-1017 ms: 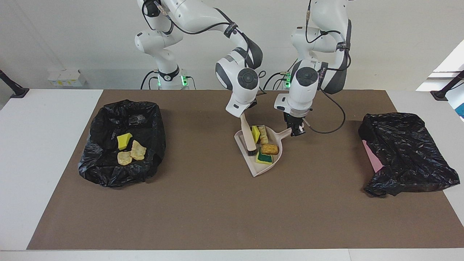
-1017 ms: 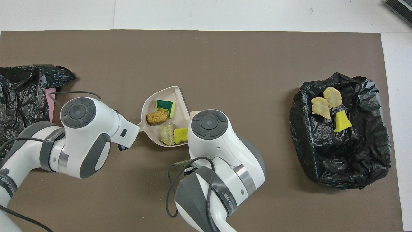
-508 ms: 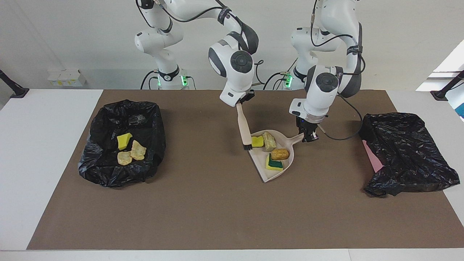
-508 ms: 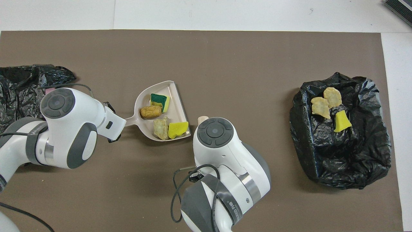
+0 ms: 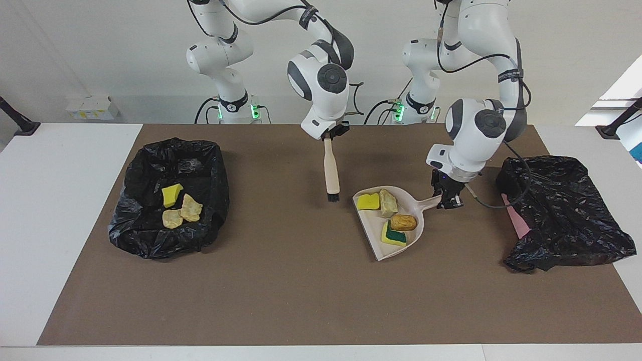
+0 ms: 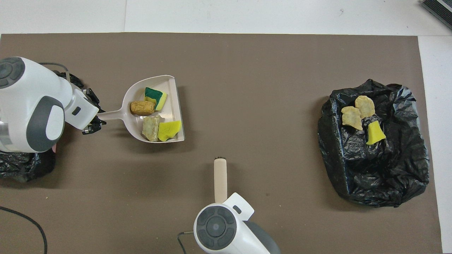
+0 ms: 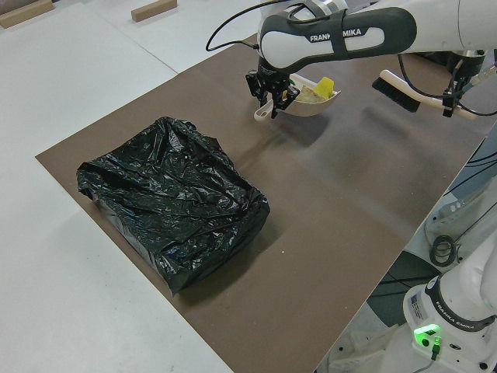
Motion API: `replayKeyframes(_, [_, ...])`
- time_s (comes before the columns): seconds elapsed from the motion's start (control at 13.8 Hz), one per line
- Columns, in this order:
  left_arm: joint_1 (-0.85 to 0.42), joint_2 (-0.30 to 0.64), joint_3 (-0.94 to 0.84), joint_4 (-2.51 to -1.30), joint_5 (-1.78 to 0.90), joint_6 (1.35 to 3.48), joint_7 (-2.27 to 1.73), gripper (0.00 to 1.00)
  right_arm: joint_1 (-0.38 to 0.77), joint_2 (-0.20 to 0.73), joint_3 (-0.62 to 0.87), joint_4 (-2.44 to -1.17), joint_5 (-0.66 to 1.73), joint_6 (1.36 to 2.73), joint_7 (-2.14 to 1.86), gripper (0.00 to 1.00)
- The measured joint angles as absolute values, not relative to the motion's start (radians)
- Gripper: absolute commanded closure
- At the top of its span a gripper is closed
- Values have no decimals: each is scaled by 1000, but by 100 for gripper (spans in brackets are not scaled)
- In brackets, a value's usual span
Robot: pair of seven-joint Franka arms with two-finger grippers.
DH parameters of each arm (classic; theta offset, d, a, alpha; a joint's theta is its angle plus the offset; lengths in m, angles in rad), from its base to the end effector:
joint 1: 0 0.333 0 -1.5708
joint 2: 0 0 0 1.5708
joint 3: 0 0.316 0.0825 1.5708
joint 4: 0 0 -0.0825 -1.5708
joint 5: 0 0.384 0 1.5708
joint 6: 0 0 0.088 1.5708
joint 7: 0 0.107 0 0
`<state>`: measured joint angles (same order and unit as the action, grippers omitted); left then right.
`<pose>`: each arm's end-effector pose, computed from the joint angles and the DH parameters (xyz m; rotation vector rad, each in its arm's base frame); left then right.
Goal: Sweep and dump trash in bin
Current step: 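Carry the dustpan to the empty bag while the right gripper drops the brush, then tip the dustpan into the black bag with the left gripper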
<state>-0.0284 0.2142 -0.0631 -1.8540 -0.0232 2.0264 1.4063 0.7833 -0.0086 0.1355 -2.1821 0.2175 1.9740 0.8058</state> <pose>0.6055 -0.0551 0.4032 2.2751 -2.0899 -0.0185 0.2977 0.4128 0.3788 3.0852 0.0111 -0.4242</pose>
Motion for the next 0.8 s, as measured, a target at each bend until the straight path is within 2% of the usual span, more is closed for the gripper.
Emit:
replayKeyframes(0.44, [93, 212, -54, -1689, -22, 1858, 1635, 100, 865, -15, 136, -2237, 312, 2027, 823, 100])
replayKeyframes(0.8, [262, 212, -48, -1653, -21, 1830, 1879, 100, 898, -12, 136, -2299, 328, 2103, 823, 100])
